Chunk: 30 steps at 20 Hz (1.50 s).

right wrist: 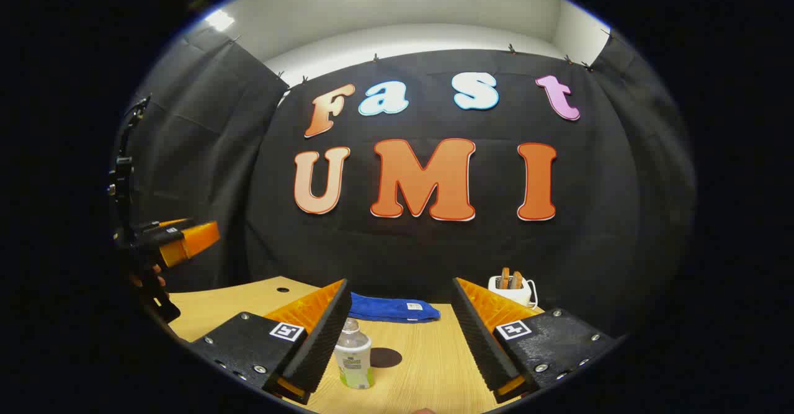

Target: Open the teacup lid with one hand, grasp the water bottle and pour water into the teacup with the other hand; after pouring, place the water bottle on the coaster and then close the teacup lid.

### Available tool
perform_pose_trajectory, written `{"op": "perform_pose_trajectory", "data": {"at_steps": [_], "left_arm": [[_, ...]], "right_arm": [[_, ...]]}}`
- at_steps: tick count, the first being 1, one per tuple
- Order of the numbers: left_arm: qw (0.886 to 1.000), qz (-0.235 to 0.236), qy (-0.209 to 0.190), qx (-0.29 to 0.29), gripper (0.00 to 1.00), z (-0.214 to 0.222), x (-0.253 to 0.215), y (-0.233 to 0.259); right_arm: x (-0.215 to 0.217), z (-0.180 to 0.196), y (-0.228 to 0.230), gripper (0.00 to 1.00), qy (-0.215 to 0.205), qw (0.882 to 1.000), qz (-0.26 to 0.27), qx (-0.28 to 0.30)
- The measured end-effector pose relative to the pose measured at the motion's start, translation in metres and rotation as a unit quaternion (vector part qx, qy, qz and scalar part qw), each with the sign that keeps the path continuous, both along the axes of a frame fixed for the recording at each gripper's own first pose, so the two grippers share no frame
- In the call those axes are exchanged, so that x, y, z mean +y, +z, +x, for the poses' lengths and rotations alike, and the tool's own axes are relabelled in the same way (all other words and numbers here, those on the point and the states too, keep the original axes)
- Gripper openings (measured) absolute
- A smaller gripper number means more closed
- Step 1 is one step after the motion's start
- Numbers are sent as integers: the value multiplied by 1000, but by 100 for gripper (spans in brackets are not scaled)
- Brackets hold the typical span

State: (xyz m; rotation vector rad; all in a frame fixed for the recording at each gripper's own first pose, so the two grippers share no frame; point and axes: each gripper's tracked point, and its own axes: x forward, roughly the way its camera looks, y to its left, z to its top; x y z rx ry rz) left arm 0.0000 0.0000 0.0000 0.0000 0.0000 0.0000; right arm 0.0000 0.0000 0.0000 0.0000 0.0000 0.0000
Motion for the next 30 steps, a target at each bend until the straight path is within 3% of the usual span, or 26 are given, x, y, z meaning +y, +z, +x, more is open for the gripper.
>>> {"op": "perform_pose_trajectory", "data": {"at_steps": [3,14,23,30], "left_arm": [[1000,18,16,9,95,-2,14,-10],[999,28,21,5,96,-9,29,-12],[999,12,-34,30,95,-5,-12,-50],[990,14,-92,111,92,0,-53,-131]], "right_arm": [[15,0,-1,96,31,999,14,0],[23,-6,3,96,3,999,-43,-22],[22,-1,-22,96,15,1000,-11,0],[10,11,-59,96,3,999,-4,32]]}}
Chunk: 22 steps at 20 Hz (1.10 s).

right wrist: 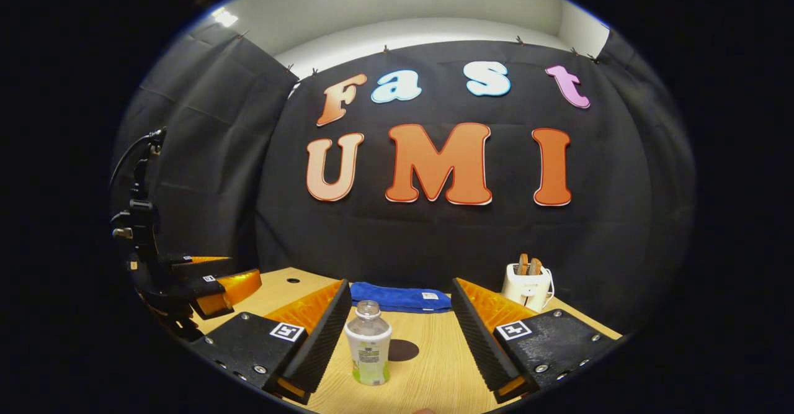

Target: Open the teacup lid with one hand, grasp the water bottle and pour water into the teacup with the other hand; after pouring, place the water bottle on the coaster and then close the teacup lid.

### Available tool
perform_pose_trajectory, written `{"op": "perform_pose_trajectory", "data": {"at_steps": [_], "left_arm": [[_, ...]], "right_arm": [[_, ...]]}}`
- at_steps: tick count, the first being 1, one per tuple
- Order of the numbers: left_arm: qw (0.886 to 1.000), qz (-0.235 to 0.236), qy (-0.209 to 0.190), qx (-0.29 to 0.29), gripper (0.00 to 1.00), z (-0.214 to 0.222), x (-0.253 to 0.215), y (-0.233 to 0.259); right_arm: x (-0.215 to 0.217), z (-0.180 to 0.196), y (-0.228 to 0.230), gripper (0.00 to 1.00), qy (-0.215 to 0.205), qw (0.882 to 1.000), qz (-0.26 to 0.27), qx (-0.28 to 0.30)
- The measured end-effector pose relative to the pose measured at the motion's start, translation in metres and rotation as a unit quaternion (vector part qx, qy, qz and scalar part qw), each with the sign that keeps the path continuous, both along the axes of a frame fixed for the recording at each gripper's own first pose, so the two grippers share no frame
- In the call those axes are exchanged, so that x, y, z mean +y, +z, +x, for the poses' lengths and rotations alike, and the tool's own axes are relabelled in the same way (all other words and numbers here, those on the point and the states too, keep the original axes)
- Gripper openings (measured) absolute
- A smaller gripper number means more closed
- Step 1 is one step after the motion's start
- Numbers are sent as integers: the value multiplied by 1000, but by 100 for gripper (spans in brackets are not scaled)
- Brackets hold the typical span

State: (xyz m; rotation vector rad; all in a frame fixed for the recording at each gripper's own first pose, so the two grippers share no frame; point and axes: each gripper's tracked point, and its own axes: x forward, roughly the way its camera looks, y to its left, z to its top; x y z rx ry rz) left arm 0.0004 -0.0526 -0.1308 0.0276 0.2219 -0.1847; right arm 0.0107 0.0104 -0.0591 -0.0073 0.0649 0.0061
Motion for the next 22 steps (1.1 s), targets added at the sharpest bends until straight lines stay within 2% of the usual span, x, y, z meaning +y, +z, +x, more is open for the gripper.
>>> {"op": "perform_pose_trajectory", "data": {"at_steps": [2,4,10,19,22], "left_arm": [[1000,6,1,19,80,1,-1,-23],[999,5,-2,40,78,0,-3,-44],[994,21,-14,109,80,-2,-13,-94],[989,56,-21,139,78,-9,-17,-121],[987,62,-14,148,60,-7,-15,-129]], "right_arm": [[-2,3,-13,96,-2,1000,3,11],[-5,6,-23,96,-5,1000,4,21],[-12,10,-44,96,-11,999,1,42],[-6,9,-53,96,-6,999,-17,45],[-4,8,-55,96,-1,999,-23,45]]}}
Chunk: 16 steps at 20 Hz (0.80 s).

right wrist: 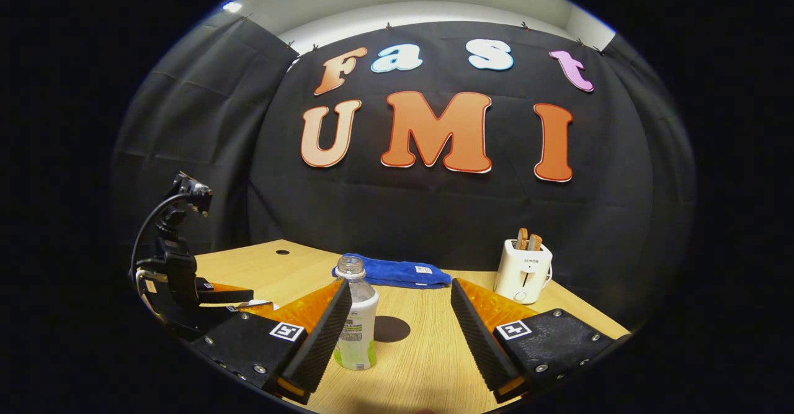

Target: Open the teacup lid with one hand, grasp the water bottle and pour water into the teacup with the other hand; after pouring, place the water bottle on the coaster and then close the teacup lid.

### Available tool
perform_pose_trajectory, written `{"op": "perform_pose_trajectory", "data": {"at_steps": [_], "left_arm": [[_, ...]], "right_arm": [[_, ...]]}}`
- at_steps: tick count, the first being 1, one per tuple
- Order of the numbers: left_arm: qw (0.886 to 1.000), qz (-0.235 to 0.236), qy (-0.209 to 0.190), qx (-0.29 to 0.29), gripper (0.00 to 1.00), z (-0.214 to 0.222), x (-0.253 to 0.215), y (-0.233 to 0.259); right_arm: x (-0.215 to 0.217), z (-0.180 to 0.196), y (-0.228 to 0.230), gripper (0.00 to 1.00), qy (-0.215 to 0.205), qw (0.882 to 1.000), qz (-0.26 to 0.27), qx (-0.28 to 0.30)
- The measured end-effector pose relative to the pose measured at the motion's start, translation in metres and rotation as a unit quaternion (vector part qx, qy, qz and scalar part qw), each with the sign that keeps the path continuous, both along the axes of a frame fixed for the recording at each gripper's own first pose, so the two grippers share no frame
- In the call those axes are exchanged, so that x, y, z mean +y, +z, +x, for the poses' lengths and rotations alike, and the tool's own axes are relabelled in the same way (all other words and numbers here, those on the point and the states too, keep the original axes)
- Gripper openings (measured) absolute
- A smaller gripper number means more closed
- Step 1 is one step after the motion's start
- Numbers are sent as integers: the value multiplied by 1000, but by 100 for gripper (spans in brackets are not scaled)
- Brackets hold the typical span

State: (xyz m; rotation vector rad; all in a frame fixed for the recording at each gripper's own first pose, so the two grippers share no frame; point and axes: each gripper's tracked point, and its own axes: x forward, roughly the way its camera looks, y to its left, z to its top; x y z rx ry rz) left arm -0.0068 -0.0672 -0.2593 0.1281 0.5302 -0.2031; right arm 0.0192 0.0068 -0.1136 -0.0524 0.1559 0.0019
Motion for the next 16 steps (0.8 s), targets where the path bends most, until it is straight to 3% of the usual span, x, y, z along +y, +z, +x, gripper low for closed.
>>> {"op": "perform_pose_trajectory", "data": {"at_steps": [1,2,4,6,9,12,15,16], "left_arm": [[1000,3,6,3,61,1,3,-1],[1000,-3,6,-5,50,3,2,3],[1000,1,12,-5,48,2,3,2],[1000,-3,15,-6,34,4,4,1],[1000,-12,14,-12,34,5,4,2],[1000,-20,13,-19,25,5,4,1],[999,-27,16,-28,32,7,6,5],[999,-27,18,-34,29,8,8,7]], "right_arm": [[1,-1,-1,96,1,1000,-2,1],[0,-1,-3,96,1,1000,-4,2],[1,-1,-6,96,2,1000,-8,7],[0,-1,-9,96,3,1000,-11,11],[5,0,-12,96,7,1000,-14,15],[7,1,-18,96,12,1000,-17,19],[12,2,-27,96,19,999,-20,30],[15,3,-32,97,24,999,-21,37]]}}
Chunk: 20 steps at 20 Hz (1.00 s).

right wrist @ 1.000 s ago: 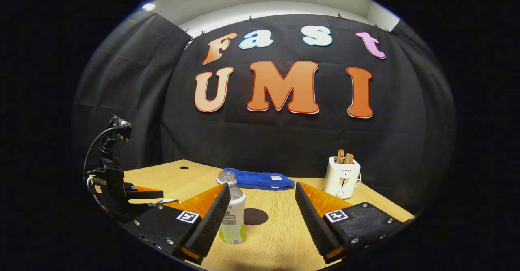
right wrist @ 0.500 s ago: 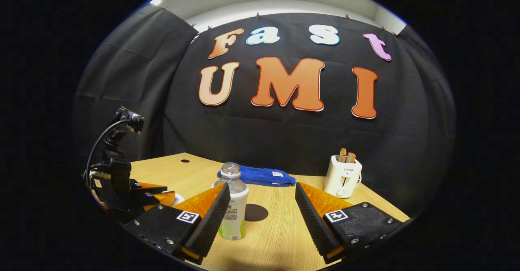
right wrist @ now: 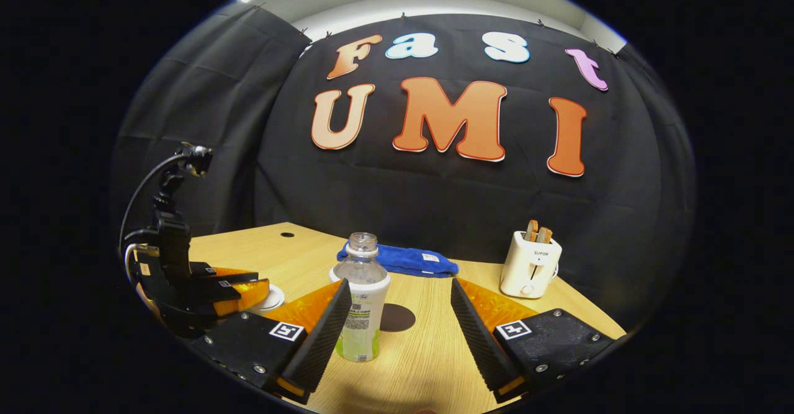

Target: Open the teacup lid with one hand, grasp the water bottle and pour water into the teacup with the other hand; after pouring, place the water bottle on the coaster and then close the teacup lid.

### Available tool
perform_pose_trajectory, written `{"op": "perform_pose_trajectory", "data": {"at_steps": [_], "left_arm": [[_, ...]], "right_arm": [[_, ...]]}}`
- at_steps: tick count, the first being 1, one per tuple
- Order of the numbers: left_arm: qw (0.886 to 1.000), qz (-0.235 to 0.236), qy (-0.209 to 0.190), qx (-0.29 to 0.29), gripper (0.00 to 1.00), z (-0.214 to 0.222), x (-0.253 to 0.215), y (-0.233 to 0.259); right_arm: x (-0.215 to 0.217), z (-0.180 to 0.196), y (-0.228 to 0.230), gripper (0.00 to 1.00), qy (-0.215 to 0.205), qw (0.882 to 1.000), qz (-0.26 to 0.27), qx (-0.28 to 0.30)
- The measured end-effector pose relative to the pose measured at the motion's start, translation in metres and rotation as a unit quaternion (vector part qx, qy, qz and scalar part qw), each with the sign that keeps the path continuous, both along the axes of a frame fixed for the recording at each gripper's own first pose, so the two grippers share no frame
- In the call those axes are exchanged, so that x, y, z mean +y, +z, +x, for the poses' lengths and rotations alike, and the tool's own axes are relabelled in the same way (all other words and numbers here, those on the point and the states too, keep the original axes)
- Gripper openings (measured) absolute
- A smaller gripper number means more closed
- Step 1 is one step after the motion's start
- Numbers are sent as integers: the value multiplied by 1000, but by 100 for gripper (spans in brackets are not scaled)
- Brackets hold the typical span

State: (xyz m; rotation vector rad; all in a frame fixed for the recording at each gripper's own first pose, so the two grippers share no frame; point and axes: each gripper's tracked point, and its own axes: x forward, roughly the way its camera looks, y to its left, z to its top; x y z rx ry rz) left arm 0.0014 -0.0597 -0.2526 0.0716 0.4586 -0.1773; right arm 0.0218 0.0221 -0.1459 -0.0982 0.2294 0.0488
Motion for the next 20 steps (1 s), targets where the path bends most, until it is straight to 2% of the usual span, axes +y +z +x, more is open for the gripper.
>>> {"op": "perform_pose_trajectory", "data": {"at_steps": [2,4,5,6,7,11,13,14,15,17,18,20], "left_arm": [[1000,2,5,-10,25,2,3,4],[1000,3,11,-17,29,5,7,9],[1000,2,14,-21,25,6,8,12],[1000,2,16,-24,29,7,9,15],[999,3,18,-27,29,8,11,18],[999,3,28,-36,29,8,22,23],[999,4,35,-36,29,8,30,22],[999,4,39,-36,25,8,35,23],[998,4,43,-36,29,8,39,24],[998,3,49,-36,28,6,48,23],[998,4,53,-37,29,6,52,24],[998,4,58,-37,25,7,58,25]], "right_arm": [[6,3,-8,97,13,1000,2,7],[14,5,-23,96,26,999,15,23],[18,7,-28,97,33,999,21,28],[20,7,-35,100,37,998,24,40],[21,7,-43,96,37,998,24,51],[32,17,-64,94,41,996,31,78],[38,16,-76,88,45,994,42,94],[41,20,-83,83,48,993,46,100],[44,22,-89,82,47,992,48,109],[44,25,-92,76,39,992,43,108],[46,23,-89,67,38,993,40,106],[47,26,-88,65,39,993,26,106]]}}
